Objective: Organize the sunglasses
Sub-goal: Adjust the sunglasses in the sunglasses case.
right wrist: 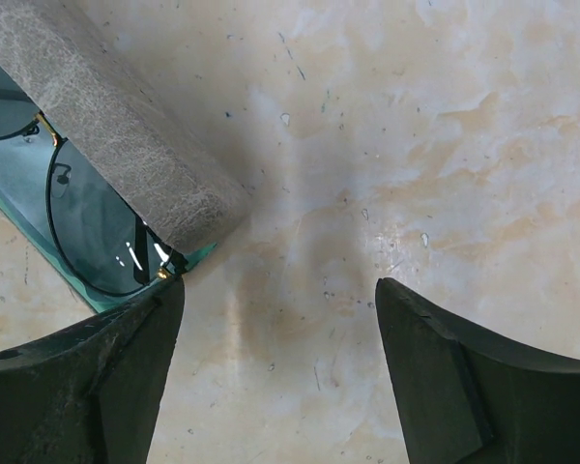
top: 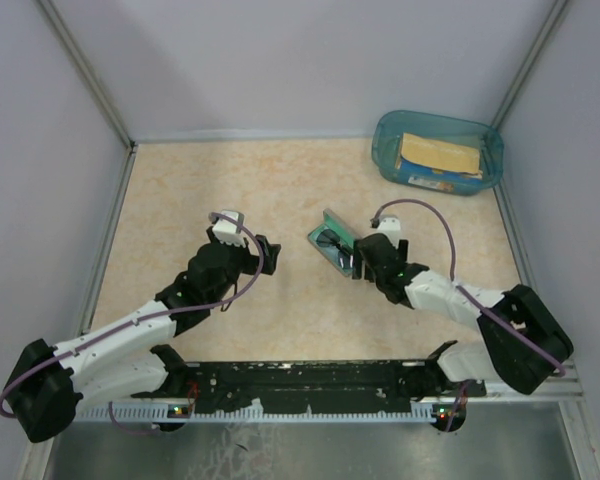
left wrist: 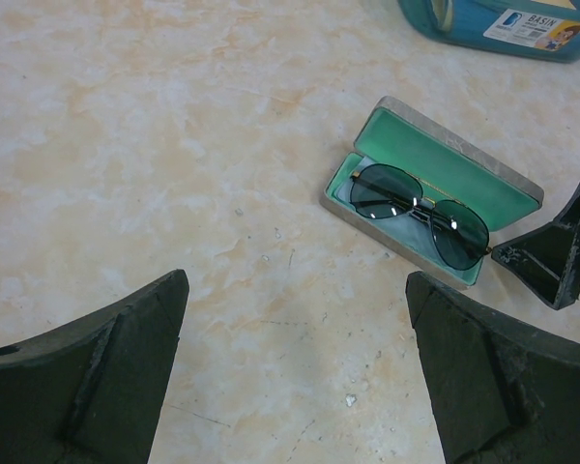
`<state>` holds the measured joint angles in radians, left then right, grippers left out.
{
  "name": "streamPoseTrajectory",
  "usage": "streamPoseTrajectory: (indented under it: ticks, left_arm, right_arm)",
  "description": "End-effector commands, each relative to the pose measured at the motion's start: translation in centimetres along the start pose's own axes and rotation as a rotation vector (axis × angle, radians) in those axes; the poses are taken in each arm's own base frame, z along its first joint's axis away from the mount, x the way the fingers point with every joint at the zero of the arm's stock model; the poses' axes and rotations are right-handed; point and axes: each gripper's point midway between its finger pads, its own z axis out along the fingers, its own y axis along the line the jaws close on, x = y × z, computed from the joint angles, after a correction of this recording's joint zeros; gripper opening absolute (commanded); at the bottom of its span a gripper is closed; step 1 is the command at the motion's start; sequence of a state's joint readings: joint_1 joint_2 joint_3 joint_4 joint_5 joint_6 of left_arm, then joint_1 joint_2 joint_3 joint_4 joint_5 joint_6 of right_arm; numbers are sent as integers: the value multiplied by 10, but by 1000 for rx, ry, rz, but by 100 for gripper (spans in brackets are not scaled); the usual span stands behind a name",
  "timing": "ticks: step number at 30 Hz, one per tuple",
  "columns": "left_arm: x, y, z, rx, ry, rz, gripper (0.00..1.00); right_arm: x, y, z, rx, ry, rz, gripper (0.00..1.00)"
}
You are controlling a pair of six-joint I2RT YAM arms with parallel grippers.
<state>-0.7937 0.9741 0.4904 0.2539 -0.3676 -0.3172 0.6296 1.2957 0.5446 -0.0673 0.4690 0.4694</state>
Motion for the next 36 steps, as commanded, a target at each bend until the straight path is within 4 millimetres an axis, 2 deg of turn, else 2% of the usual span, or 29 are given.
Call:
streamPoseTrajectory:
  ticks: [1, 13, 24, 30, 36]
  left_arm:
    - [-4, 4, 0, -17, -28, -4, 100]
    - [-4, 7, 0, -32, -30, -2, 100]
    - [-5, 7, 0, -33, -32, -1, 100]
    - [-6, 7, -1, -30, -35, -5, 100]
    - [-6, 6, 0, -26, -33, -6, 100]
  right_arm:
    - [-36, 11, 2, -20, -88, 39, 80]
    - [-37, 19, 9, -33, -76, 31, 80]
    - [-41, 20, 6, -43, -89, 37, 80]
    - [-48, 13, -3, -29, -116, 49, 80]
    - [-47, 3, -7, 17, -112, 39, 80]
